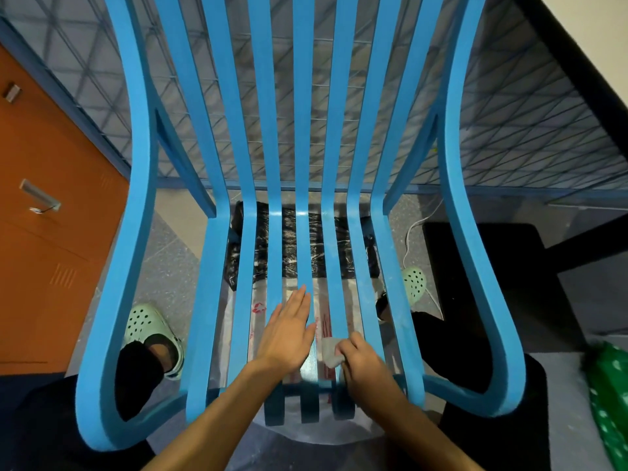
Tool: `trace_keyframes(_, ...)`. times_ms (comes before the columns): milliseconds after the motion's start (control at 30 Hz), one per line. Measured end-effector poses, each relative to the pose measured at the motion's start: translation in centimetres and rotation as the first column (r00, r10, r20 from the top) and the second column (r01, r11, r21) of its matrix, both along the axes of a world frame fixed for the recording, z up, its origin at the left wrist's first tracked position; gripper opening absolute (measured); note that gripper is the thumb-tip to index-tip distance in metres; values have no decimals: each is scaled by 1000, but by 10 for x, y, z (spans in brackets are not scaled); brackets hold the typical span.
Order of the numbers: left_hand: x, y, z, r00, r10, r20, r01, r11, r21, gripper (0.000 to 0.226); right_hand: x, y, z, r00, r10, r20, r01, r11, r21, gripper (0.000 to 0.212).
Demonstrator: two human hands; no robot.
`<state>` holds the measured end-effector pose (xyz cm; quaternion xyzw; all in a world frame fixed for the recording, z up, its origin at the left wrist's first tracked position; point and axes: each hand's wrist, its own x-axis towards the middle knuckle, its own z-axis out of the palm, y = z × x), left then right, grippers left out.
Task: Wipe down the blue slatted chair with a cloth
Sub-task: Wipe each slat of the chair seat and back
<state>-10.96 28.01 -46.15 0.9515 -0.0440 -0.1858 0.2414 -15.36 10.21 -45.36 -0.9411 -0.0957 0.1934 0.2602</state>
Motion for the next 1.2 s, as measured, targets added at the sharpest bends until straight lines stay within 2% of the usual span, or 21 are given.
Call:
trace_keyframes(133,32,3,-6,999,30,22,-31,999,17,60,31,4,-4,1000,5,-11,-5,1000,3,24)
trace_keyframes(367,100,3,-38,990,17,138,-15,1000,-10,55,111,8,-19,997,39,60,-40,999,3,17)
trace_keyframes(433,102,5,-46,973,17,229,-24,999,28,52,137,13,-20,995,43,86,-44,999,19,18)
trace_keyframes(533,98,2,-59,920,43,389,-44,999,-7,45,179,21,-22,998,-1,56,0,1000,20,15)
trace_keyframes(633,103,1,-58,928,27,373,-30,1000,2,46,219,29,-22,989,-47,137,39,997,61,12)
trace_keyframes(733,108,3,-58,941,14,337,-29,999,42,47,264,38,-28,985,-52,164,50,999,11,15)
trace_keyframes(833,106,3,-56,928,26,372,-38,999,24,46,289,41,-23,972,-116,204,111,993,35,18)
trace_keyframes(967,103,5,-58,907,3,420,-13,1000,20,43,258,32,-1,943,-226,242,187,967,174,18)
trace_keyframes(1133,102,9,-53,954,10,299,-27,998,55,53,134,20,7,981,-196,12,178,916,358,23)
trace_keyframes(1200,104,9,-50,956,-9,293,-14,997,79,60,84,15,2,988,-151,-14,147,933,330,31)
